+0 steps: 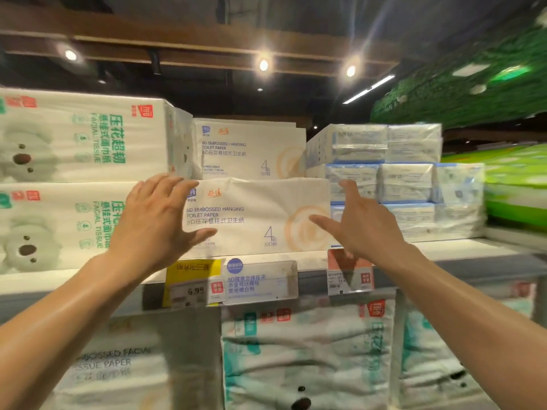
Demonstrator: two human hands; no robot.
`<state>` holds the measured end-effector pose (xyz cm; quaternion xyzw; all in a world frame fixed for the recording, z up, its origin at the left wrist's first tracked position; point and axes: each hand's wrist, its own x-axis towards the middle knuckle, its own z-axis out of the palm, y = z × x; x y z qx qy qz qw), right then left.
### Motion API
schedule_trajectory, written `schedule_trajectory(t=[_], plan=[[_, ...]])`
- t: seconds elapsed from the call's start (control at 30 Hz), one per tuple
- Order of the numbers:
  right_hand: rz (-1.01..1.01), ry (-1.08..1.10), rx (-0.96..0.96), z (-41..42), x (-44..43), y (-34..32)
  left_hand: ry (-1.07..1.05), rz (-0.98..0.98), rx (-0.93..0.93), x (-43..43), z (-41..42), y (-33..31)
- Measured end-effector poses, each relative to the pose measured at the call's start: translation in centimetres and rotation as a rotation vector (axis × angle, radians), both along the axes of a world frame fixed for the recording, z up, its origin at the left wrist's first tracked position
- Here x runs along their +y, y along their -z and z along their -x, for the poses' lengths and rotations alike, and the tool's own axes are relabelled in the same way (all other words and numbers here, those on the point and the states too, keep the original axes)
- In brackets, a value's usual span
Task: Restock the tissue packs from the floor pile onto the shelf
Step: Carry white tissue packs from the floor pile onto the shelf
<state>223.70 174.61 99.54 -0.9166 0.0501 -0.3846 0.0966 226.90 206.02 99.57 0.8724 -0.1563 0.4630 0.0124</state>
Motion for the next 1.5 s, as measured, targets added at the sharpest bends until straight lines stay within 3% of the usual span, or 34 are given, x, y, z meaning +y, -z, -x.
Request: schedule_trajectory(t=[0.23, 0.57, 0.8, 1.17, 1.5], plan=[[-0.069, 0.012, 0.142, 11.9, 1.1, 4.5, 0.35, -0.057, 0.033, -3.0, 6.7, 3.8], [-0.07, 0.247, 0.318, 31.3, -3.2, 10.3, 0.731, -0.159, 0.216, -13.9, 18.5, 9.7], [-0.246, 0.524, 0.354, 47.9, -11.0, 17.5, 1.019, -0.308, 0.36, -28.8, 30.7, 16.4], [-0.47, 0.965, 0.466, 79.6, -27.1, 24.7, 1.414, -0.359, 0.539, -55.0, 59.4, 23.9], [-0.743, 1.229, 0.398, 97.6, -39.8, 29.6, 1.689, -0.539, 0.65, -74.6, 76.1, 29.6]])
